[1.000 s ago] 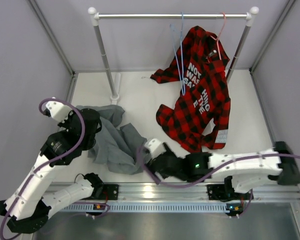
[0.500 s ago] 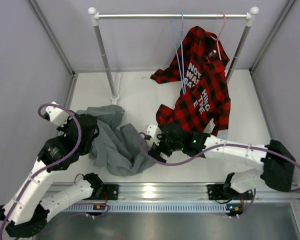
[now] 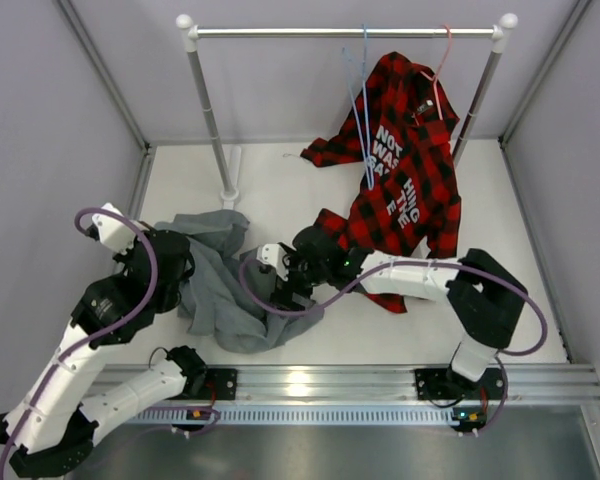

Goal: Place the shirt on the hanger

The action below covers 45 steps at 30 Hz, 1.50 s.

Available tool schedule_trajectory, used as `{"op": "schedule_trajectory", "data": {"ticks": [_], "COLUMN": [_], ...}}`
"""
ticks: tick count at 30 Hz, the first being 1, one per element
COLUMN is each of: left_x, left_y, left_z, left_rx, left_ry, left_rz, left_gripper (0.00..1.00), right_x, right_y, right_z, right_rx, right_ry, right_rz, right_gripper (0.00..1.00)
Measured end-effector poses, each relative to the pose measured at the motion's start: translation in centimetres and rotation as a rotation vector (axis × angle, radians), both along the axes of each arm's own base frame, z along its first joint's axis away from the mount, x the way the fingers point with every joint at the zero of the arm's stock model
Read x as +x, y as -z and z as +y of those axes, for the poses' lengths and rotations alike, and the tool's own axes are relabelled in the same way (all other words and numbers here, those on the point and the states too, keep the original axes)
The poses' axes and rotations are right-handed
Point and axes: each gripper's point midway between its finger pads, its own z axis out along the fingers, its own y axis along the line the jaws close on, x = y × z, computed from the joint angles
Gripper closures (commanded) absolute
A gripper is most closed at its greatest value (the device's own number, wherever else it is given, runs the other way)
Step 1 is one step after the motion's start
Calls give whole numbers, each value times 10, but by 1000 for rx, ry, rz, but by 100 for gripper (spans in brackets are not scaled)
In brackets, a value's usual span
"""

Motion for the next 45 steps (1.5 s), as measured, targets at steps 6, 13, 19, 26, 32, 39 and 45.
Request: {"op": "schedule_trajectory", "data": {"ticks": [6,13,19,26,32,39,45], "left_x": [3,5,11,34,72,128,150], "left_y": [3,5,9,-7,-29,23,101], "left_z": [-4,-5,-10,-29,-56,-92,-93], "left_rx": [26,47,78,85,35,-31,-99], "left_ry": [11,15,19,23,21,68,91], "left_rz": [25,41,69,78,67,193,374], "left_gripper": [100,100,100,100,100,100,100], "right_x": [-9,-2,5,8,-44,-78,-74], "right_y": [53,52,3,-91,-89,-83,-91], "right_z": [4,-1,-43,-110,-191,-244,-251], "right_rx": [-81,-49,31,217,141,149,113], "right_ry": [-50,52,336,783,1018,1130,1156], "right_rz": [94,95,27,24,138,268,222], "right_gripper": [95,100,100,100,100,54,19]}}
